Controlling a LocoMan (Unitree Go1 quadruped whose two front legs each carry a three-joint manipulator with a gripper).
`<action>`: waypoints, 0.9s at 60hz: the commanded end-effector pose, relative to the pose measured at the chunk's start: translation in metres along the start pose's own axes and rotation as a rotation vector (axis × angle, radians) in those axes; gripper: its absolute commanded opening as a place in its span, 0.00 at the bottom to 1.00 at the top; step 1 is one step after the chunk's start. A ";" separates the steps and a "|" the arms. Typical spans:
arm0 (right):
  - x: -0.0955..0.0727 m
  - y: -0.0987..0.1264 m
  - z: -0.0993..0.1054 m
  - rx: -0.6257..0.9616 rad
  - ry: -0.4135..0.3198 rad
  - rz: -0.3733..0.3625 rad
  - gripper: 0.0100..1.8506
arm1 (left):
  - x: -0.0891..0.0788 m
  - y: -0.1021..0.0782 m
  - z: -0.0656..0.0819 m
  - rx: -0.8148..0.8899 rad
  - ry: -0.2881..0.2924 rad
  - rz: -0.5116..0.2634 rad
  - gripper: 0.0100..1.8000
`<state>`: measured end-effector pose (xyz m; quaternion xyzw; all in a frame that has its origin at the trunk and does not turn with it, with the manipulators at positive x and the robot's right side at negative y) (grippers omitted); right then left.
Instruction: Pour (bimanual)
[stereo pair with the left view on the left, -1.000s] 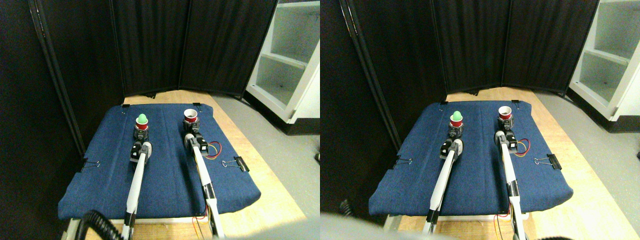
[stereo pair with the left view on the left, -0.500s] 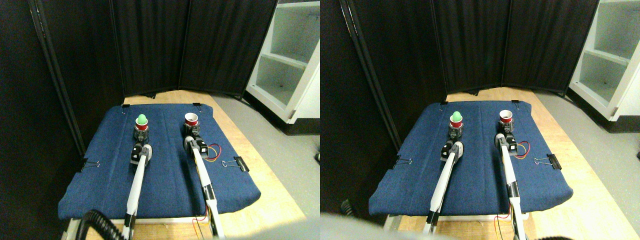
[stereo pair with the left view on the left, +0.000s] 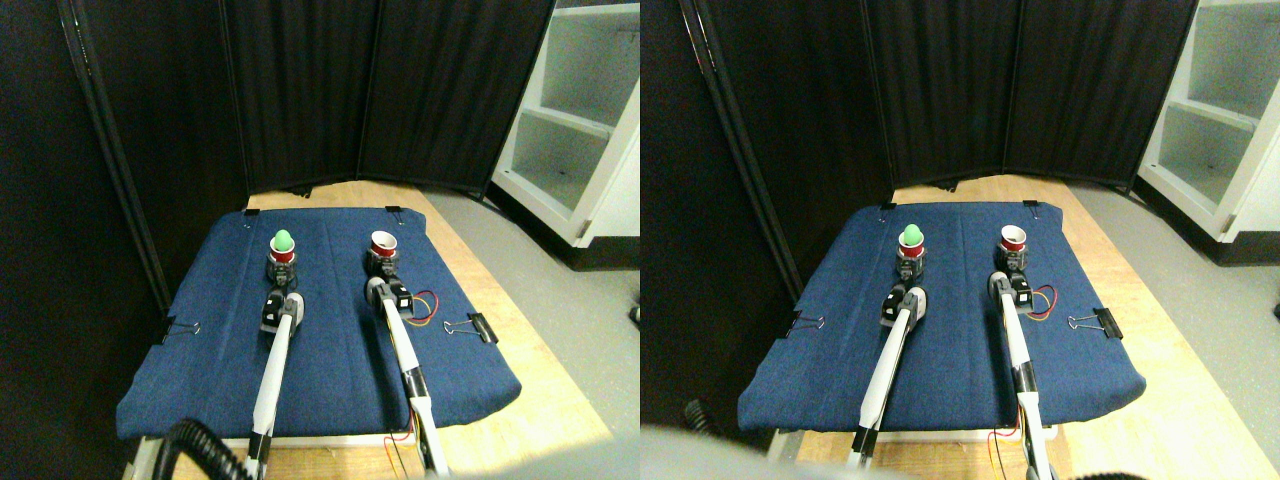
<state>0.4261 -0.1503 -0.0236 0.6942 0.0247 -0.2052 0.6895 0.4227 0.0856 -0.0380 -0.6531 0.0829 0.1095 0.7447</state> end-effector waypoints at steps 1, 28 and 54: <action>0.003 -0.007 0.001 0.017 -0.030 -0.023 0.17 | -0.002 0.010 -0.001 0.017 -0.013 0.042 0.18; -0.001 -0.007 0.007 0.039 0.031 -0.069 0.17 | -0.005 0.009 -0.002 0.032 -0.026 0.044 0.18; -0.006 -0.007 0.013 0.016 0.097 -0.124 0.71 | -0.016 0.011 -0.008 0.088 -0.010 0.034 0.71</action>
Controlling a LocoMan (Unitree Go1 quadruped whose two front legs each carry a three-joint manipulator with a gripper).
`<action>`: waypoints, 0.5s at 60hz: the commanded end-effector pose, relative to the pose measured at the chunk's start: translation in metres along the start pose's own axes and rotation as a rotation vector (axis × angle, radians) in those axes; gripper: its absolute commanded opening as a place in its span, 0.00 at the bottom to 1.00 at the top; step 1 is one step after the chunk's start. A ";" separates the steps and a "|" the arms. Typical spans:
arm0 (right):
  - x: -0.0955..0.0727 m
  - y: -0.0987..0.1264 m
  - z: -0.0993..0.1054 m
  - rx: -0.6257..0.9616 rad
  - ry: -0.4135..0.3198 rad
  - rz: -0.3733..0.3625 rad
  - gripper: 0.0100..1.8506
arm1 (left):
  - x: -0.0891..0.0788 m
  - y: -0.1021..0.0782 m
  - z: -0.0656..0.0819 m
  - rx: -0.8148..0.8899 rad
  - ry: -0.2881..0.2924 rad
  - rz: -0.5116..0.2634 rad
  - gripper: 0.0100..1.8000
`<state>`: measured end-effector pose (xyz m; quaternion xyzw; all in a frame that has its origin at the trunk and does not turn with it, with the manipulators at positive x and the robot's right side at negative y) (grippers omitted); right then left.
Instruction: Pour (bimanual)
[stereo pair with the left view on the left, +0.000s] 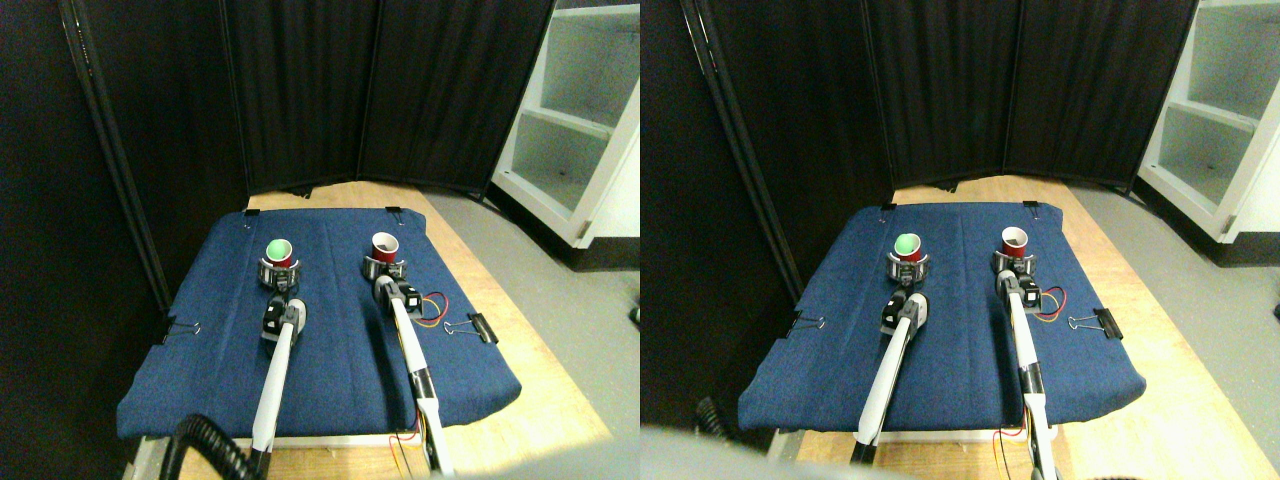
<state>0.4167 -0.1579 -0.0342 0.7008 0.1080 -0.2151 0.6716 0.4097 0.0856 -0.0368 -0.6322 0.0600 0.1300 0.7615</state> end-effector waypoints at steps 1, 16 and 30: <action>-0.005 0.005 0.004 0.011 0.005 0.007 0.76 | -0.004 0.008 -0.009 0.047 0.059 0.029 0.72; -0.014 0.004 0.005 0.013 0.050 0.009 0.82 | -0.016 0.004 -0.009 0.031 0.079 0.018 0.80; -0.035 0.012 0.007 -0.025 0.094 0.054 0.85 | -0.033 -0.002 -0.005 -0.027 0.135 -0.021 0.85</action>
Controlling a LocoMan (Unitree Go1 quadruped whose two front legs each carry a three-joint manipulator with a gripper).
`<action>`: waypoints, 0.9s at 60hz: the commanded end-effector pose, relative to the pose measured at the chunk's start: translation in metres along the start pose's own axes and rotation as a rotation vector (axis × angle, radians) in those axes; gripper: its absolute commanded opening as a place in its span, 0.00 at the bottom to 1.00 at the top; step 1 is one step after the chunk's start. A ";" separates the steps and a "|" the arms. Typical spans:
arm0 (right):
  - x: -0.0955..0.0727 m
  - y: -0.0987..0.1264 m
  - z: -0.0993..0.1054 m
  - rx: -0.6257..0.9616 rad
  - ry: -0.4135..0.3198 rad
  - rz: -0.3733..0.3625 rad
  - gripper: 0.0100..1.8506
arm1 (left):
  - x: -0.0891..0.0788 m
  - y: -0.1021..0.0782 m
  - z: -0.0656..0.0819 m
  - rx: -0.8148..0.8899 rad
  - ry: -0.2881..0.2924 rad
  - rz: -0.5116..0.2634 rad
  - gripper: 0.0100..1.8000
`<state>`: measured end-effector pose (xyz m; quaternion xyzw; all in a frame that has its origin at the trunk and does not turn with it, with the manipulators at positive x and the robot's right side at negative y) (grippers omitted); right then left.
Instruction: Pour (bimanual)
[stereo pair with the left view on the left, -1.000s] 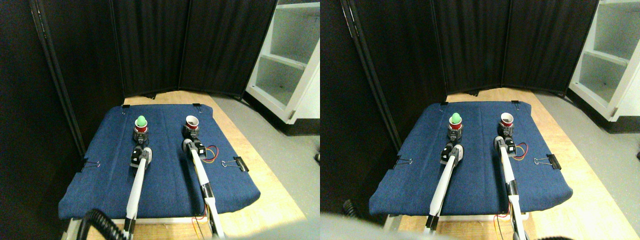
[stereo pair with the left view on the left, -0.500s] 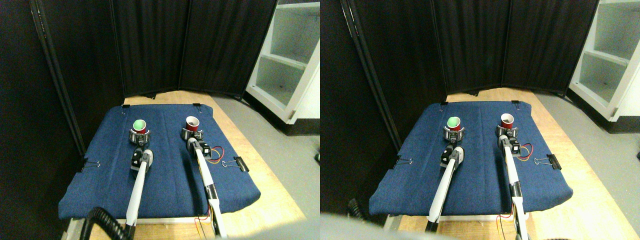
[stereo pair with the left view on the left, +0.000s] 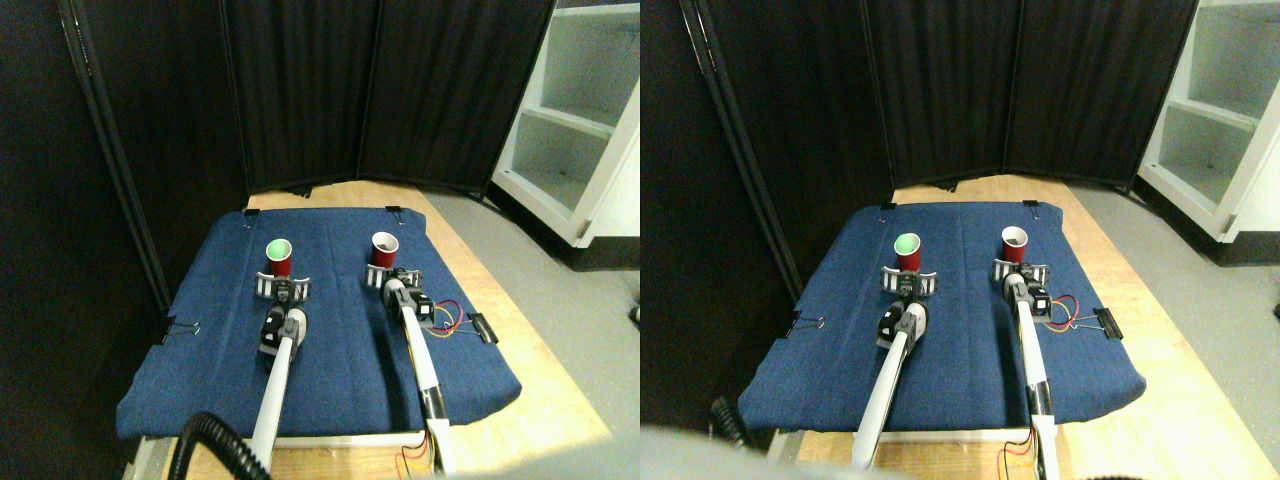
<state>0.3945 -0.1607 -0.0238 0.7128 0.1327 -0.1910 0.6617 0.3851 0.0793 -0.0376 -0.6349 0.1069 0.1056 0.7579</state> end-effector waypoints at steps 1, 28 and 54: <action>-0.011 0.012 0.000 -0.041 0.020 0.056 0.85 | -0.009 -0.008 -0.001 -0.031 0.032 -0.045 0.85; -0.059 0.045 0.002 -0.125 0.080 0.230 0.76 | -0.053 -0.051 0.022 0.323 0.161 -0.170 0.76; -0.075 0.078 -0.007 -0.348 -0.055 0.528 0.73 | -0.066 -0.102 0.034 1.007 0.112 -0.542 0.85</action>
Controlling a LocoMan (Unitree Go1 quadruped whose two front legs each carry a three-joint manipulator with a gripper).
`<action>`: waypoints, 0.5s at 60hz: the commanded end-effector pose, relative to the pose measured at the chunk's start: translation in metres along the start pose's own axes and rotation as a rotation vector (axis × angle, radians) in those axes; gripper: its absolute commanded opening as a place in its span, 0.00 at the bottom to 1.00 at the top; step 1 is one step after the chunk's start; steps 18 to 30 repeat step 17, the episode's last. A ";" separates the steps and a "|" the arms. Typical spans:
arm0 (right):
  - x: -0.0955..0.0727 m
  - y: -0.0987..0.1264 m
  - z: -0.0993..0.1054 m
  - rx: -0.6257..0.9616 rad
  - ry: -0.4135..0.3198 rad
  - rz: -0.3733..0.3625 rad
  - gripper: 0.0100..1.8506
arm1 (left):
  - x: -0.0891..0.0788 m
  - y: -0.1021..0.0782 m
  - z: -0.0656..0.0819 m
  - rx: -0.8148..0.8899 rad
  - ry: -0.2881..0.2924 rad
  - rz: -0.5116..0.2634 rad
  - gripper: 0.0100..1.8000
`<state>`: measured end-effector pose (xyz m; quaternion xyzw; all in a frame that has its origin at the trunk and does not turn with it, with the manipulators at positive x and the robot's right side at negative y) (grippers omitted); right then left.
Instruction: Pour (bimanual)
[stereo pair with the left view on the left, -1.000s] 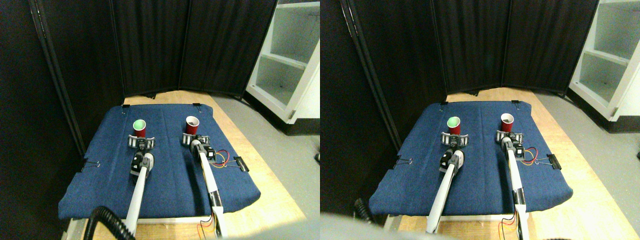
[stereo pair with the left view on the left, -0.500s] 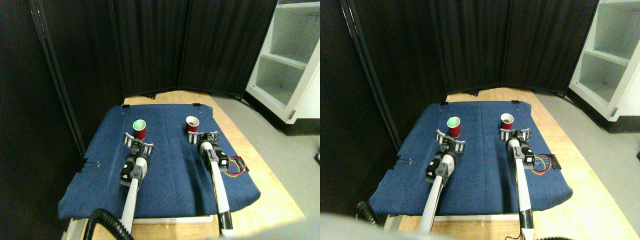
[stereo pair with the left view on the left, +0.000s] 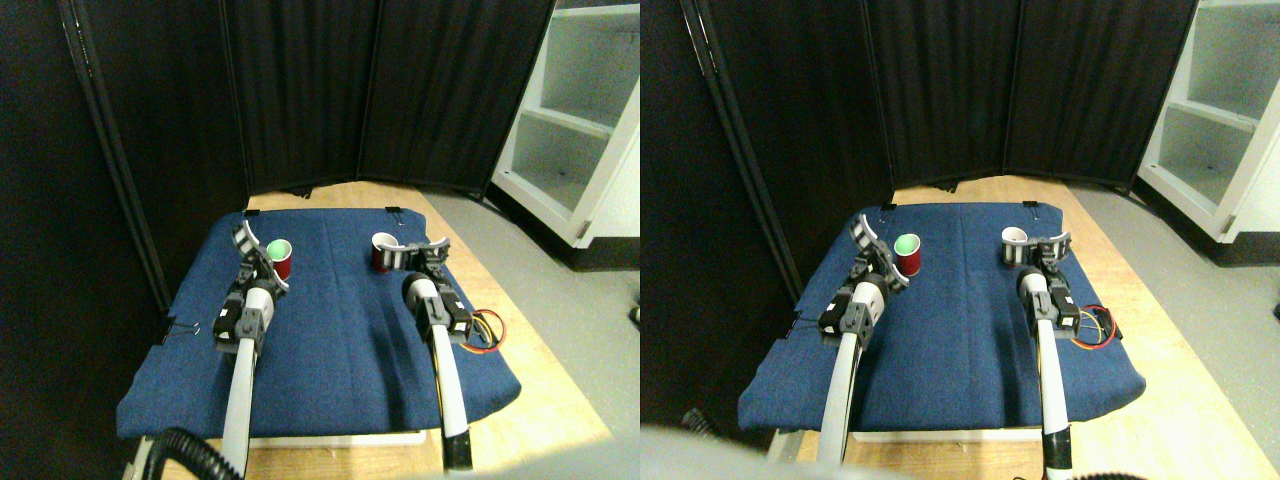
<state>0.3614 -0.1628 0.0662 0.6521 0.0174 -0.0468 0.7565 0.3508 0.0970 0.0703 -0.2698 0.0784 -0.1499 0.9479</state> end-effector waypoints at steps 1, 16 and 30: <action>0.001 0.015 -0.005 -0.194 -0.059 0.181 0.71 | 0.003 -0.011 0.011 0.211 -0.076 -0.125 0.84; 0.003 0.020 -0.013 -0.744 -0.170 0.462 0.69 | 0.010 -0.012 0.009 0.535 -0.128 -0.238 0.69; 0.005 0.019 -0.014 -0.797 -0.163 0.499 0.69 | 0.011 -0.011 0.008 0.556 -0.129 -0.237 0.67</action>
